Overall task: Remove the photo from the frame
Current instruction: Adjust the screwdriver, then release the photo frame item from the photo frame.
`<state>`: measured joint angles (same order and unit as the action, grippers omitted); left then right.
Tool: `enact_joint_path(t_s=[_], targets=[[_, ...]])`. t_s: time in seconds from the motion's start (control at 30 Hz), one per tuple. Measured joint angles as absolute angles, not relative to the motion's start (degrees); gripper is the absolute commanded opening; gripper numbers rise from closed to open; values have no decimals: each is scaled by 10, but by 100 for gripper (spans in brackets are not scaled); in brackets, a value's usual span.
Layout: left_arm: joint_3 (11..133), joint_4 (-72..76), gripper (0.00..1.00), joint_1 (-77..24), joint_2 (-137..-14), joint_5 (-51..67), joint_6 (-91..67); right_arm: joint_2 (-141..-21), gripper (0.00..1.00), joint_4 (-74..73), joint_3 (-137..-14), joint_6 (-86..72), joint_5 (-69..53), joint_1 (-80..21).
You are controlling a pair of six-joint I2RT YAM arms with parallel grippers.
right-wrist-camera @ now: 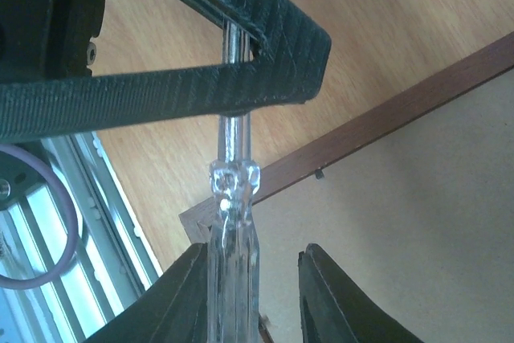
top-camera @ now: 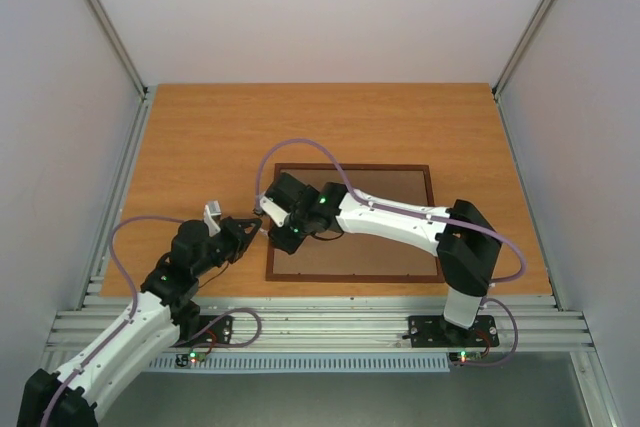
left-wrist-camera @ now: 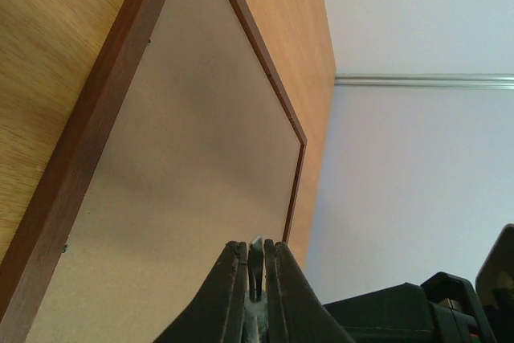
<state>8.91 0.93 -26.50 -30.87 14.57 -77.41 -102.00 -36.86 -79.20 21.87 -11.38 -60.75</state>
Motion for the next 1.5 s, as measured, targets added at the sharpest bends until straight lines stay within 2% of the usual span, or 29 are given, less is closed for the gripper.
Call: enact_joint_path(t_s=[0.13, 0.33, 0.4, 0.53, 0.83, 1.07, 1.27, 1.5], targets=[[90, 11, 1, -265, -313, 145, -773, -1031, 24, -371, -801, 222, -114, -608], [90, 16, 1, -265, -321, 145, -771, -1038, 7, -376, -809, 227, -116, -608], [90, 19, 4, -265, -322, 144, -771, -1043, 1, -382, -814, 230, -116, -608], [90, 17, 20, -265, -323, 143, -762, -1046, 1, -386, -816, 240, -116, -605], [137, -89, 36, -263, -328, 110, -676, -1046, 1, -448, -816, 304, -102, -575], [178, -134, 38, -228, -428, 118, -586, -1062, 1, -515, -816, 375, -108, -555], [180, -131, 39, -197, -525, 164, -534, -1117, 1, -591, -837, 434, -183, -527], [180, -103, 38, -192, -591, 209, -503, -1147, 1, -615, -844, 462, -217, -501]])
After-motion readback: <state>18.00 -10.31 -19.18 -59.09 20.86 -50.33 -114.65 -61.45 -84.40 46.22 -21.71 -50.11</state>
